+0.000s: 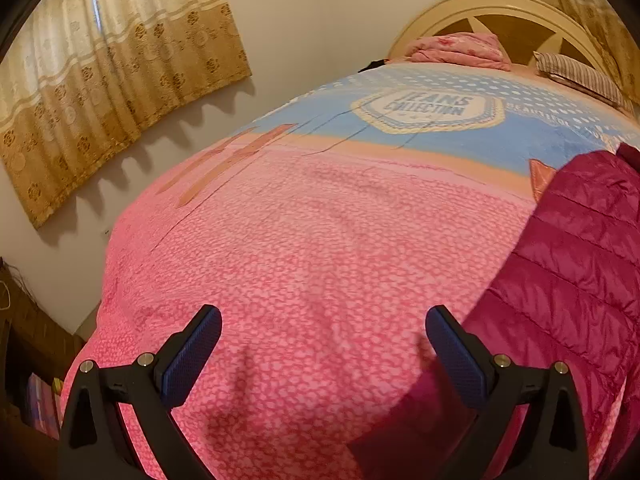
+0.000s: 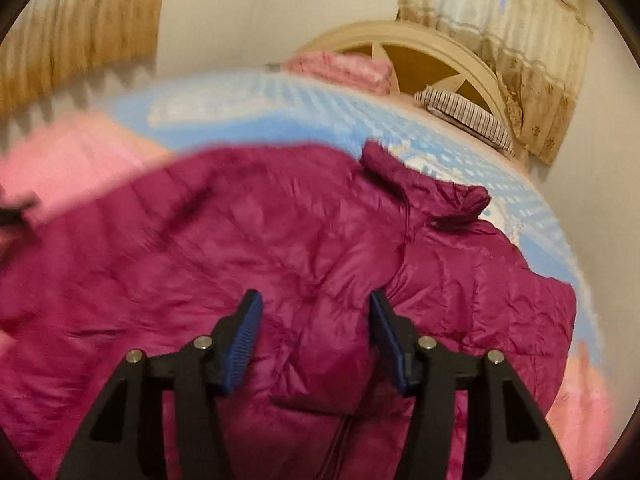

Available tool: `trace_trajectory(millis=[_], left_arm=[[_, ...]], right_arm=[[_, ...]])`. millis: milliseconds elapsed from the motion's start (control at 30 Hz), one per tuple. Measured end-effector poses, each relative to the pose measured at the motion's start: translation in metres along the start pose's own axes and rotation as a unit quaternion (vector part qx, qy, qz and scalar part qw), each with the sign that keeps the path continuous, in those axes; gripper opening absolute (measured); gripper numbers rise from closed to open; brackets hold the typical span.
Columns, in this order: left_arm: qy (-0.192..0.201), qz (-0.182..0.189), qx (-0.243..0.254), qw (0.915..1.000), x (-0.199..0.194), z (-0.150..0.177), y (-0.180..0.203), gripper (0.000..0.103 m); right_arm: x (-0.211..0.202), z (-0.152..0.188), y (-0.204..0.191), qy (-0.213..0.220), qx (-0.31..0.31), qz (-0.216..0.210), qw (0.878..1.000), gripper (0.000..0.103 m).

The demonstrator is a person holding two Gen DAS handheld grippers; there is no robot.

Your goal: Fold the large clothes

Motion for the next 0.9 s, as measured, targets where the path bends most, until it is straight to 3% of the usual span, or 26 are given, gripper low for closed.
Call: trace_trajectory(millis=[133,267,333,433,600,767,900], left_arm=[[-0.008,0.007,-0.014,0.9999,0.003,0.001,-0.002,0.102],[-0.010,0.003,-0.018,0.9998,0.003,0.004,-0.001,0.102],[-0.011,-0.004,-0.010,0.9999,0.005,0.007,0.002,0.102],[-0.021,-0.019,0.004,0.9996,0.011,0.013,0.002,0.102],[-0.027,-0.010,0.017,0.9994,0.010,0.020,0.006,0.102],[-0.023,0.004,0.006,0.9997,0.002,0.023,0.004,0.102],[-0.015,0.013,-0.007,0.9998,-0.011,0.025,0.000,0.102]], right_arm=[[-0.031,-0.018,0.055,0.045,0.128,-0.020,0.991,0.056],[-0.028,-0.026,0.092,0.062,0.191,0.008,0.980,0.057],[-0.008,-0.019,0.090,0.018,0.182,0.037,0.982,0.057],[0.028,-0.005,0.070,-0.032,0.155,0.035,0.987,0.057],[0.093,0.020,0.039,-0.104,0.044,0.082,0.990,0.059],[0.068,0.023,0.050,-0.086,0.056,0.078,0.992,0.058],[0.027,0.019,0.065,-0.037,0.095,0.078,0.992,0.058]])
Point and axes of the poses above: each gripper's, at about its wrist camera, not at the fingertips, and x roughly the way its jaws point, y to its right, z to its underside, the point moved 9 cm from there along x, roughly the way its jaws point, and after that the axes turned 4 degrees about z, right-handed, at the moved point
